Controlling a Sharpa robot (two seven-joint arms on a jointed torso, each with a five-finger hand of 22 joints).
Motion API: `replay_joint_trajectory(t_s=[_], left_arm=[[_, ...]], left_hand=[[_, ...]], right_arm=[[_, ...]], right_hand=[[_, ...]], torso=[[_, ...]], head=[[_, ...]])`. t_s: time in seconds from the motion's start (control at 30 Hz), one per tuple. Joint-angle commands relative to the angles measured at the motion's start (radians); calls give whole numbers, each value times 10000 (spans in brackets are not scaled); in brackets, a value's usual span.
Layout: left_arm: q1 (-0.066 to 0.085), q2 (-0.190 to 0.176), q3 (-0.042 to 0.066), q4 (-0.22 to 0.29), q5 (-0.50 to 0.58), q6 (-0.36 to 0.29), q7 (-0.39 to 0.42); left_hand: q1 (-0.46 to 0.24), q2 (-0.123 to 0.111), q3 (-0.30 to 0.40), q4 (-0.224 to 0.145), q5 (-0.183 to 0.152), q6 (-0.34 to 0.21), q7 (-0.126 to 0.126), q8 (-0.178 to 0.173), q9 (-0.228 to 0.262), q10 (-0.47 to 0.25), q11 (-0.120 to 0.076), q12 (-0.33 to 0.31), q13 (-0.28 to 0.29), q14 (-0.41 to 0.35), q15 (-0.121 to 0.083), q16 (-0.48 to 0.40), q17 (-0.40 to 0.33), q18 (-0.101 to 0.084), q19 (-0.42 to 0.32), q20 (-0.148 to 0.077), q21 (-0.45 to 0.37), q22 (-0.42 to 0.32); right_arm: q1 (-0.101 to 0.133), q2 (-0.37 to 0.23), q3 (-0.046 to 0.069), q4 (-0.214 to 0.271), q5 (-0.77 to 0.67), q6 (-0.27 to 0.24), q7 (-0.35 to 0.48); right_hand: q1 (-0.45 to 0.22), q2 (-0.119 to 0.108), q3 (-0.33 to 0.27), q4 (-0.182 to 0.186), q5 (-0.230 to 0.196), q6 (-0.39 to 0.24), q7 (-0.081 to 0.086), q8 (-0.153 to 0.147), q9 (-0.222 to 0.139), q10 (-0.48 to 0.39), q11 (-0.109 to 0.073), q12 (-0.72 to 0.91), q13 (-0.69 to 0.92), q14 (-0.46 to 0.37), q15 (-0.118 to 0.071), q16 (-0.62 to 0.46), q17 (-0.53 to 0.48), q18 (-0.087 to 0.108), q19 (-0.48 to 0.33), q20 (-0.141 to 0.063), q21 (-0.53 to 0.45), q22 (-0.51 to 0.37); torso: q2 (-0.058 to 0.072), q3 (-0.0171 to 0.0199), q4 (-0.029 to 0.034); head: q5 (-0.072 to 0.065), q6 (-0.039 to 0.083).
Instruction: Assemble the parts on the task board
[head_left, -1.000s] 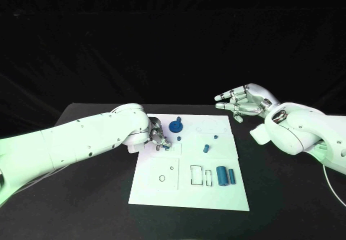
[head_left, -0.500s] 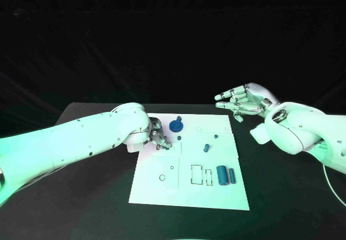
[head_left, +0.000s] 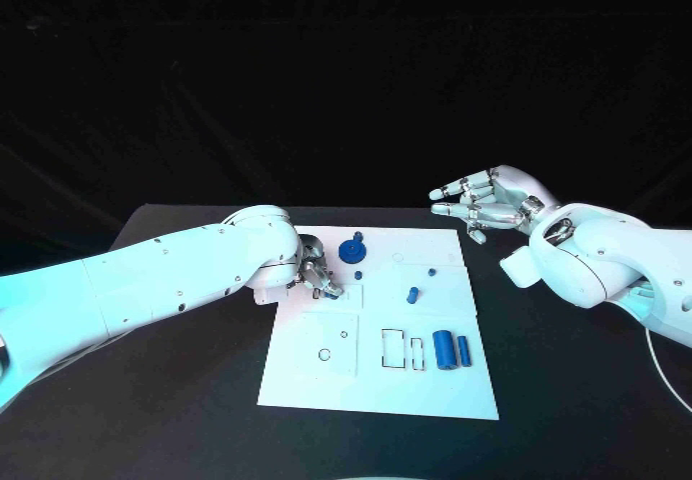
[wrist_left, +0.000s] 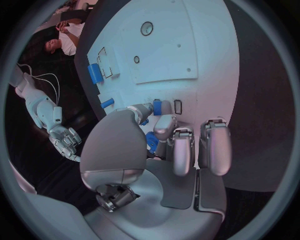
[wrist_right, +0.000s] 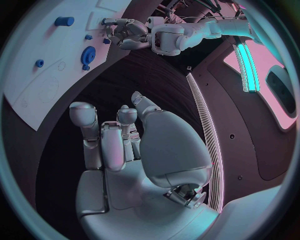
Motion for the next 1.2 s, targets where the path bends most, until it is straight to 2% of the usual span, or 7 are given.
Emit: replay_joint_trajectory(t_s=[0.03,0.17,0.47,0.53,0.67,0.8,1.2], left_arm=[[-42,14,-27,-24,-145,104,-21],[-41,20,-27,-57,-150,181,-53],[-39,61,-26,-194,-144,242,-63],[-38,81,-25,-223,-87,191,-75],[-35,138,-25,-296,86,24,-86],[-34,196,-25,-362,219,9,-112],[-34,315,-30,-465,298,247,-193]], left_hand=[[20,-13,1887,-1964,23,127,-63,57,5,64,-25,7,10,1052,0,24,2627,-125,486,-22,-29,1355],[-60,-40,1923,-2025,167,191,-71,30,-6,125,-33,51,61,1052,-3,24,2627,-134,501,-25,-4,1393],[-292,-104,1915,-2184,850,327,-95,-34,-11,251,-52,147,183,1052,-19,24,2627,-150,531,-40,44,1470],[-388,-47,1892,-2145,944,363,-101,-35,-4,286,-60,180,221,1052,-19,24,2627,-152,536,-43,49,1480],[-639,84,1729,-2029,966,426,-136,-31,22,325,-76,200,240,1052,-32,24,2627,-148,531,-50,33,1470],[-951,330,1366,-1792,948,493,-182,-53,37,325,-105,182,228,1052,-56,24,2627,-144,527,-66,17,1464],[-1329,648,755,-1406,952,587,-221,-163,23,310,-130,177,247,1052,-86,24,2627,-151,540,-93,27,1503]], right_arm=[[-10,13,-1,-1,-18,131,71],[-12,15,-3,-3,-18,128,70],[-15,27,-6,-12,-19,138,62],[-15,27,-6,-12,-19,136,60],[-16,29,-7,-10,-19,143,53],[-16,30,-8,-6,-23,158,39],[-16,25,-9,3,-33,185,11]], right_hand=[[-31,26,8,42,61,-82,-10,-33,-4,-60,-8,20,-18,421,-41,-53,6,157,59,-30,-58,-9],[-31,26,8,42,61,-82,-10,-33,-4,-60,-8,20,-18,421,-41,-53,6,157,59,-30,-58,-9],[-31,26,8,42,61,-82,-10,-33,-4,-60,-8,20,-18,421,-41,-53,6,157,59,-30,-58,-9],[-31,26,8,42,61,-82,-10,-33,-4,-60,-8,20,-18,421,-41,-53,6,157,59,-30,-58,-9],[-31,26,8,42,61,-82,-10,-33,-4,-60,-8,20,-18,421,-41,-53,6,157,59,-30,-58,-9],[-31,26,8,42,61,-82,-10,-33,-4,-60,-8,20,-18,421,-41,-53,6,157,59,-30,-58,-9],[-45,39,12,55,83,-84,-13,-33,-4,-67,-11,13,-28,419,-40,-64,-4,159,55,-29,-71,-28]], torso=[[-2,1,-3],[-2,5,-5],[6,8,-12],[7,11,-3],[-5,12,-4],[0,16,-2],[0,10,-6]], head=[[2,-3],[6,-11],[18,-17],[7,-16],[13,-24],[18,-23],[7,-28]])
